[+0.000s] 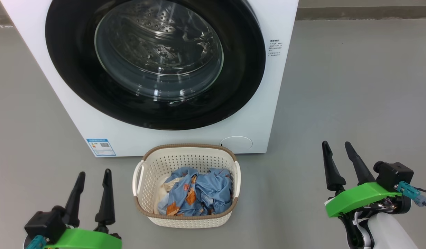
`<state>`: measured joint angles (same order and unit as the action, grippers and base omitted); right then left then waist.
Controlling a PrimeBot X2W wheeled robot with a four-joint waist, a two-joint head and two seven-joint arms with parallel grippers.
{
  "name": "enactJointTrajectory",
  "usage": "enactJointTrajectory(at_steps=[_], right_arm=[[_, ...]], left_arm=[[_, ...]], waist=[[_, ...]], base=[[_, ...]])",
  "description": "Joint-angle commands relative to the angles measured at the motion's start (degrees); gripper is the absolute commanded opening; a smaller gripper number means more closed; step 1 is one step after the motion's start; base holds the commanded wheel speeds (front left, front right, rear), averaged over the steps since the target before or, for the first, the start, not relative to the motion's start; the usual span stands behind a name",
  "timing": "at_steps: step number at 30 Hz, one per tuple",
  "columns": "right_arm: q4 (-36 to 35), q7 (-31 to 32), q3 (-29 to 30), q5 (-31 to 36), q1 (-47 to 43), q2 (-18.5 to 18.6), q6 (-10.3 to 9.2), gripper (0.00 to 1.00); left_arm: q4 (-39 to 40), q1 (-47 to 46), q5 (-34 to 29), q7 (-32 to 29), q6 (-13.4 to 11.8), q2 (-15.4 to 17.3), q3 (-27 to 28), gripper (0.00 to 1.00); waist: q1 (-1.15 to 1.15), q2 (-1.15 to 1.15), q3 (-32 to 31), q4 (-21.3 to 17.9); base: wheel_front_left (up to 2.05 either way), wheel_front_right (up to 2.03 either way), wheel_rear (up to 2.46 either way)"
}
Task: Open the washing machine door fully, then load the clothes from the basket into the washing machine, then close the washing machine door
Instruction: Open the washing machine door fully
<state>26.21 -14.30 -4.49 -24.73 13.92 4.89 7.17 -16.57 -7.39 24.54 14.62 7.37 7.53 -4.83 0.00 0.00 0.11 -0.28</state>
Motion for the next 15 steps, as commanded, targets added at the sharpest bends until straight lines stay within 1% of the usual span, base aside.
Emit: enactJointTrajectory(at_steps=[1,11,15], right_arm=[[-1.17,-0.70,-1.18,-0.34,2.14,0.49,0.32,1.00],[-1.12,-0.70,-1.24,-0.51,2.20,0.40,0.32,1.00],[-1.25,-0.70,-1.16,-0.55,2.46,0.46,0.32,1.00]], left_arm=[[1.03,-2.70,-0.48,0.38,0.12,1.05,1.69,1.00],[1.28,-2.58,0.01,0.38,0.12,1.06,1.40,1.00],[1.63,-2.60,0.59,0.38,0.12,0.51,2.25,1.00]], waist=[[0.00,0.00,0.01,0.06],[0.00,0.00,0.30,0.30],[0.00,0.00,0.76,0.34]], base=[[0.00,0.00,0.00],[0.00,0.00,0.00],[0.00,0.00,0.00]])
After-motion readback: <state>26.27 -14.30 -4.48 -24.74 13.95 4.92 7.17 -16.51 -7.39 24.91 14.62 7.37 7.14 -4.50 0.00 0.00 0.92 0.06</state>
